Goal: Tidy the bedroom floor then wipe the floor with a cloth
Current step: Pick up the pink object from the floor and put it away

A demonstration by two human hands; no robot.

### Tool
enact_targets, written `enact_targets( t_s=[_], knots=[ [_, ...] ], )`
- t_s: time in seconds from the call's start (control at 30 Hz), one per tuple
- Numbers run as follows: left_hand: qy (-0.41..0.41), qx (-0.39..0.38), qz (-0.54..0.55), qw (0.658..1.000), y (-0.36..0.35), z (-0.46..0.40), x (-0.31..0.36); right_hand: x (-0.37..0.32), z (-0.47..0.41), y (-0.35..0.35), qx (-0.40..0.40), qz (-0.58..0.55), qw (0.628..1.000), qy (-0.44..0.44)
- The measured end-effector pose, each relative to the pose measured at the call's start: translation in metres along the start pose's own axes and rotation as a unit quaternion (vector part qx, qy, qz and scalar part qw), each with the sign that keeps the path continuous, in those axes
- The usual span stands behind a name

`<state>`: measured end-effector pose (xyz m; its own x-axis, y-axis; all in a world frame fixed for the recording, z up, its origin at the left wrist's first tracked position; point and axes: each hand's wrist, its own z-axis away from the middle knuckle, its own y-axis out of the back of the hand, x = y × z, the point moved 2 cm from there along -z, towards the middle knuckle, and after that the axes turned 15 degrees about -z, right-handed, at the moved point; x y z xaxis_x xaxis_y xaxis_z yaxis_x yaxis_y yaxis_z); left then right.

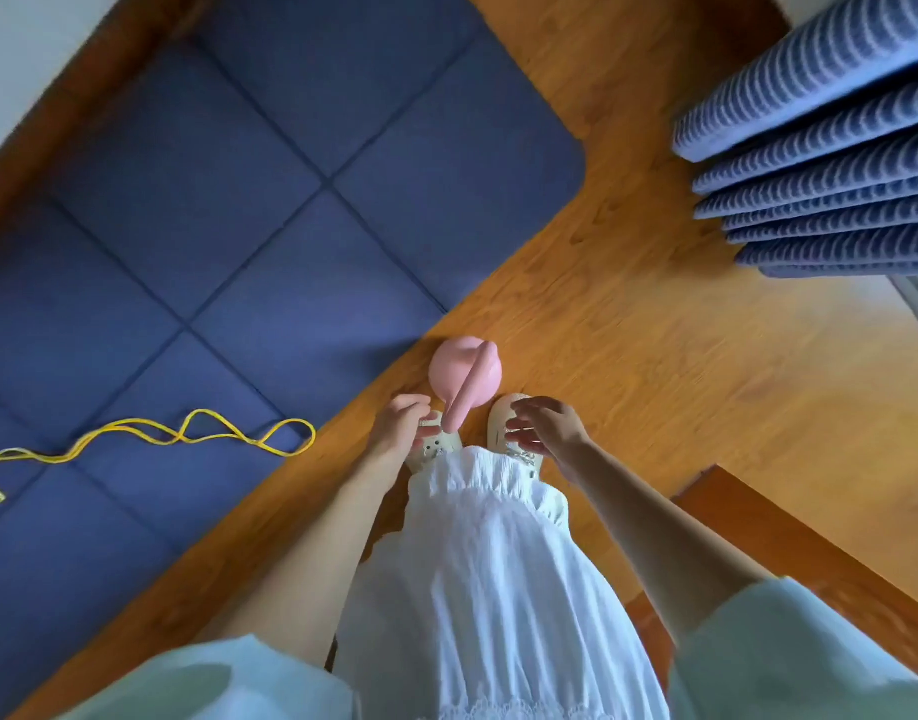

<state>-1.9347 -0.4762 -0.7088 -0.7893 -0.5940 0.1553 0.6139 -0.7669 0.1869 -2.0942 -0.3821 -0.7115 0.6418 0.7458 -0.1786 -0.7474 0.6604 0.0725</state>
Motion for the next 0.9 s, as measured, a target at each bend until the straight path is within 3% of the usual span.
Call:
enact_targets(
  t_s=[0.27, 0.4, 0.53, 0.77, 0.9],
  knots=[
    [-0.03, -0.009, -0.074, 0.997, -0.036, -0.082, 0.032, -0.016, -0.072, 0.01, 0.013, -0.011, 1.0, -0.004],
    [-0.007, -0.046, -0.129, 0.991, -0.056, -0.091, 0.042, -0.026, -0.098, 0.019, 0.034, -0.03, 0.999, -0.003],
    [0.011, -0.048, -0.113, 0.992, -0.072, -0.1, 0.045, -0.029, -0.115, 0.024, 0.035, -0.006, 0.999, -0.003],
    [0.034, -0.049, -0.206, 0.977, -0.085, -0.118, 0.03, -0.029, -0.136, 0.024, 0.011, 0.045, 0.999, 0.001],
    [0.073, -0.031, -0.189, 0.979, -0.09, -0.124, 0.03, -0.023, -0.137, 0.029, 0.006, 0.058, 0.998, -0.001]
  ],
)
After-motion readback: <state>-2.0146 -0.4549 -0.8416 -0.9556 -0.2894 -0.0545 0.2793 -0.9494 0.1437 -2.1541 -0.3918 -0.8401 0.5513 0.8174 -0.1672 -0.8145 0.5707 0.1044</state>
